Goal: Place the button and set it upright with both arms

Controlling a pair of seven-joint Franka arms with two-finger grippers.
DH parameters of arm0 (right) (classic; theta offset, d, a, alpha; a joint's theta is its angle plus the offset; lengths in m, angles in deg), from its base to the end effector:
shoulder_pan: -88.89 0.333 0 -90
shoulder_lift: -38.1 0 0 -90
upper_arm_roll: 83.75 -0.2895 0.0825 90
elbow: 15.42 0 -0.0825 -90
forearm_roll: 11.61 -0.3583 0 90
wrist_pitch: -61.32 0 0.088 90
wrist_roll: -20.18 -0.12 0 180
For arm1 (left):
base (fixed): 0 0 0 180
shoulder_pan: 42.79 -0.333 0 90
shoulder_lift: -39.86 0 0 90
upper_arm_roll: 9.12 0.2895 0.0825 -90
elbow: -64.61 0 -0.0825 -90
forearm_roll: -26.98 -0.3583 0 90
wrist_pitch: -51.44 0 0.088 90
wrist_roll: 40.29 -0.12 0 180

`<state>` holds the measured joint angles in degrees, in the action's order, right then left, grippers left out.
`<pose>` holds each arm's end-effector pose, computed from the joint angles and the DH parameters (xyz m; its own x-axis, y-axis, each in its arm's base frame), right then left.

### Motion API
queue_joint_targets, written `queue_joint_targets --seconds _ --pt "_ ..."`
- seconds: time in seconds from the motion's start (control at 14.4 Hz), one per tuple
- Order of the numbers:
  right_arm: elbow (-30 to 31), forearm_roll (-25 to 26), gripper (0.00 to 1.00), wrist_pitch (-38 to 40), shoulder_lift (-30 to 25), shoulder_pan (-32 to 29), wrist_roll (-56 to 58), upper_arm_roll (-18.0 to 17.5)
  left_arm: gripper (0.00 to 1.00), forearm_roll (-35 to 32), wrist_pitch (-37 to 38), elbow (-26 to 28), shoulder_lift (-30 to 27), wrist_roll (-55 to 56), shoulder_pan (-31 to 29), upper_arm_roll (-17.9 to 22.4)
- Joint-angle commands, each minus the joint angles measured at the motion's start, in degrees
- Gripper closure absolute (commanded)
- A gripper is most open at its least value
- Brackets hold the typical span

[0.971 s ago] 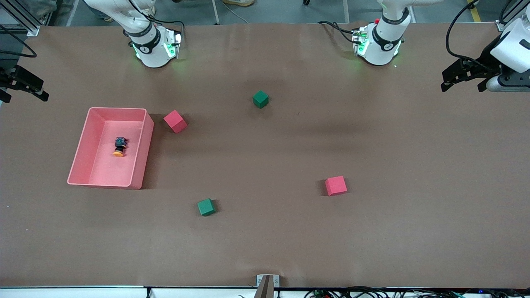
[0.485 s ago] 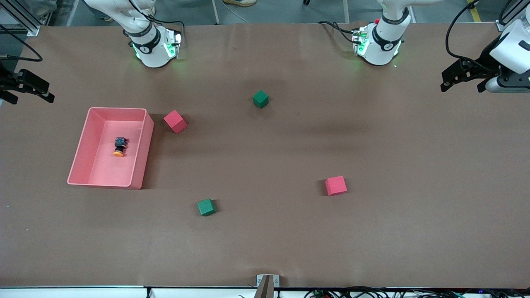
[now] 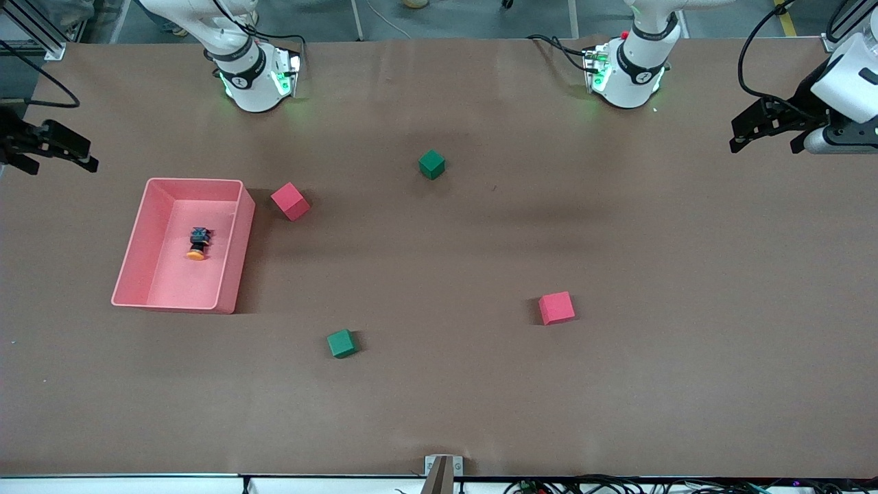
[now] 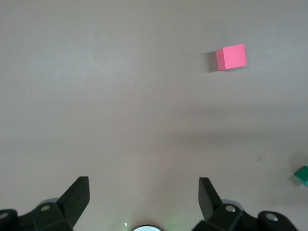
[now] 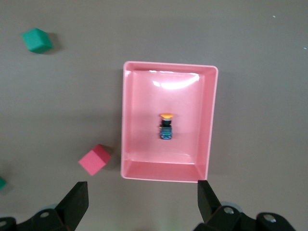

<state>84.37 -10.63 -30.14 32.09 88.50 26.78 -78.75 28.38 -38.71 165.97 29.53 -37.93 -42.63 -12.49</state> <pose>0.4953 -0.0506 0.5646 0.9989 0.0225 -0.0415 0.0226 -0.9997 0.0032 0.4740 -0.0344 0.5872 0.9997 -0.0192 -0.0162 -0.0190 -0.9997 0.0132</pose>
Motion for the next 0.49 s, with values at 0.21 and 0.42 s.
queue_joint_targets --seconds 0.21,0.42 --pt "20.58 2.54 0.00 -19.84 -0.49 -0.84 0.17 0.01 0.00 0.62 0.06 -1.17 0.93 0.72 -0.07 -0.06" --pt "31.15 2.54 0.00 -37.60 3.09 -2.85 0.17 0.10 0.00 0.62 -0.02 -1.08 1.01 0.72 -0.07 -0.06"
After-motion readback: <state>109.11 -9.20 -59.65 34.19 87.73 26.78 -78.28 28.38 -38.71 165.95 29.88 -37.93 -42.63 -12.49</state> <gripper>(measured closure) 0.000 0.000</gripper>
